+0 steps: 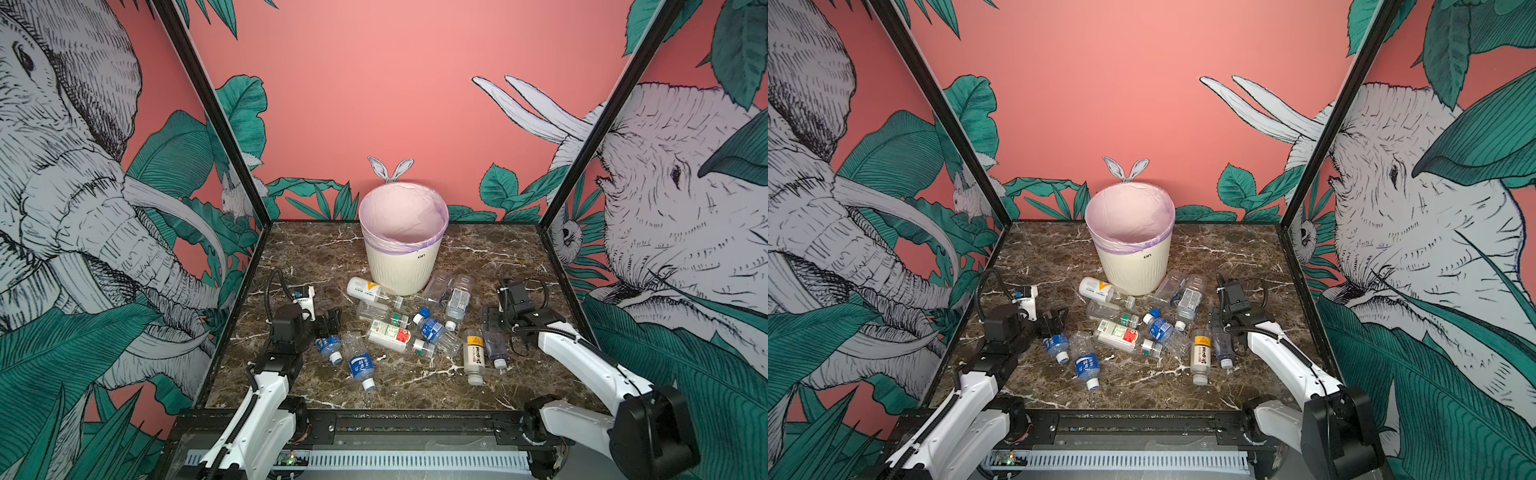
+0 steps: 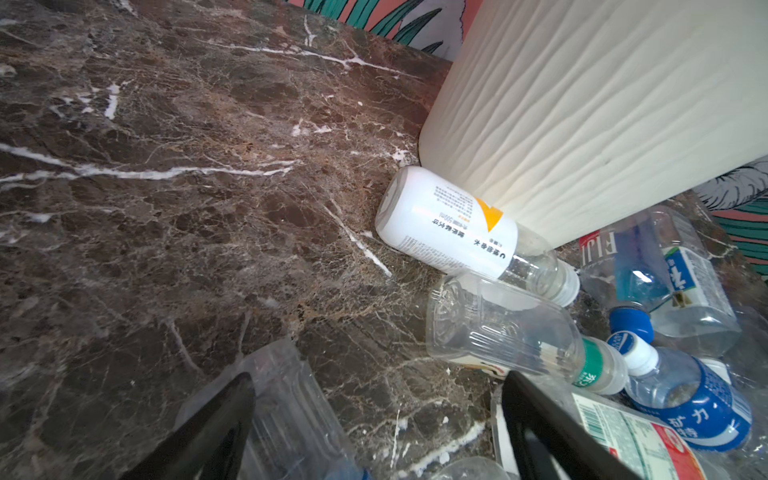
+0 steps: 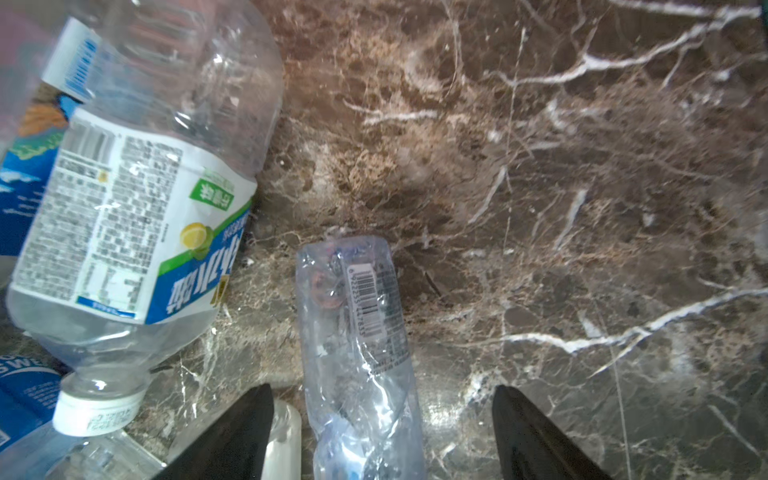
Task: Throw the plastic bottles in the bin
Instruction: 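Reach the right gripper down to a crushed clear bottle while the left arm lowers, then close the right gripper on the crushed clear bottle and lift it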
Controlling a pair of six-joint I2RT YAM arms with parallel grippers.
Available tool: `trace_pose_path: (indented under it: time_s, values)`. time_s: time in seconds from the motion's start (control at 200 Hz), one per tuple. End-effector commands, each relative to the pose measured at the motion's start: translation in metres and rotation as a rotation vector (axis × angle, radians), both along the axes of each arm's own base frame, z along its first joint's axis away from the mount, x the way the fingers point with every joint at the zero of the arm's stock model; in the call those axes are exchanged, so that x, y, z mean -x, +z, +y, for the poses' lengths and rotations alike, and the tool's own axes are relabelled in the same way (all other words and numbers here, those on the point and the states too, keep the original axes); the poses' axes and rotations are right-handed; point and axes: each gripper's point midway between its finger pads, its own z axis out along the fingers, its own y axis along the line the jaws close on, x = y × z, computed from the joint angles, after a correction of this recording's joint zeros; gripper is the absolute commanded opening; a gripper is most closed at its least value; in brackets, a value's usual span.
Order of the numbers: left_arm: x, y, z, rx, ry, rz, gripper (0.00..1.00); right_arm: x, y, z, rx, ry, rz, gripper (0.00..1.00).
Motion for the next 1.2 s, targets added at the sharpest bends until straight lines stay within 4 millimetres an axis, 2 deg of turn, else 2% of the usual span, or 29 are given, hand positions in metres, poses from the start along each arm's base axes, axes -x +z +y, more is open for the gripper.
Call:
trace_pose_path:
  time_s: [0.0,0.26,1.115,1.195]
  values:
    - [-0.001,0.002,-0.011,0.026,-0.062,-0.024,0.93,0.009,-0.013,0.004,-0.006,0.020,0.066,0.81]
    - [-0.001,0.000,-0.013,0.033,-0.070,-0.021,0.93,0.010,-0.026,0.005,0.002,0.017,0.123,0.74]
    - [-0.003,-0.002,-0.012,0.030,-0.058,-0.011,0.93,0.006,-0.050,0.002,0.024,0.002,0.268,0.69]
    - [-0.003,-0.002,-0.011,0.030,-0.057,-0.011,0.93,0.006,-0.051,0.003,0.021,0.003,0.274,0.62]
